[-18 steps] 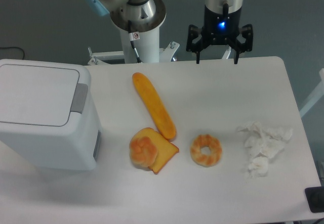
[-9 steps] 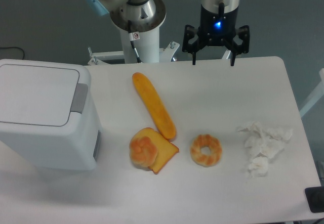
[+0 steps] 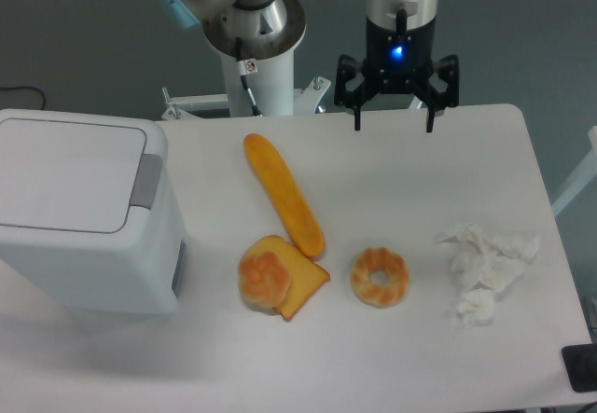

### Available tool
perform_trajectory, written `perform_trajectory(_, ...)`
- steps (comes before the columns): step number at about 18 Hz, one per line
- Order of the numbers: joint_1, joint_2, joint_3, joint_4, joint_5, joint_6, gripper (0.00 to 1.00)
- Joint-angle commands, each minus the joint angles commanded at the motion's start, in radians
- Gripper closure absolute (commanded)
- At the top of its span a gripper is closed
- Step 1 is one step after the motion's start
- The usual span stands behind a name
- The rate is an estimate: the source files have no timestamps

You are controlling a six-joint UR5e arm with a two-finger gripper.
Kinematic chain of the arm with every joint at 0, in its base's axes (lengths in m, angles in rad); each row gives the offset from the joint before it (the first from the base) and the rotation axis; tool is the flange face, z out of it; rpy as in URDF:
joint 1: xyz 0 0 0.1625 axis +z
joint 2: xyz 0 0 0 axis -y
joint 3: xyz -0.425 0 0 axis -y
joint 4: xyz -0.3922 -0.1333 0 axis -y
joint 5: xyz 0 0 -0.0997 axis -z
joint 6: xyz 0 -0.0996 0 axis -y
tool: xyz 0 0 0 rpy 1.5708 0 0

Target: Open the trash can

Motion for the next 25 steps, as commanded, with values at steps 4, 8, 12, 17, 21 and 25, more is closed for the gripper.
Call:
perform_trajectory(4, -0.003, 0.005, -0.014, 0.012, 0.029, 0.0, 0.0)
perform_trajectory(8, -0.008, 0.003, 0.009, 0.006, 0.032, -0.003, 0.0)
perform_trajectory(12, -0.012, -0.003, 0.012, 0.003, 0.015, -0.006, 0.0)
perform_trajectory(17, -0.011, 0.003, 0.009, -0.001, 0.04, -0.002, 0.0)
perform_trajectory(21, -0.011, 0.003, 0.006, -0.002, 0.042, -0.003, 0.0)
perform_trajectory(25, -0.012, -0.001, 0.006, 0.0, 0.046, -0.006, 0.0)
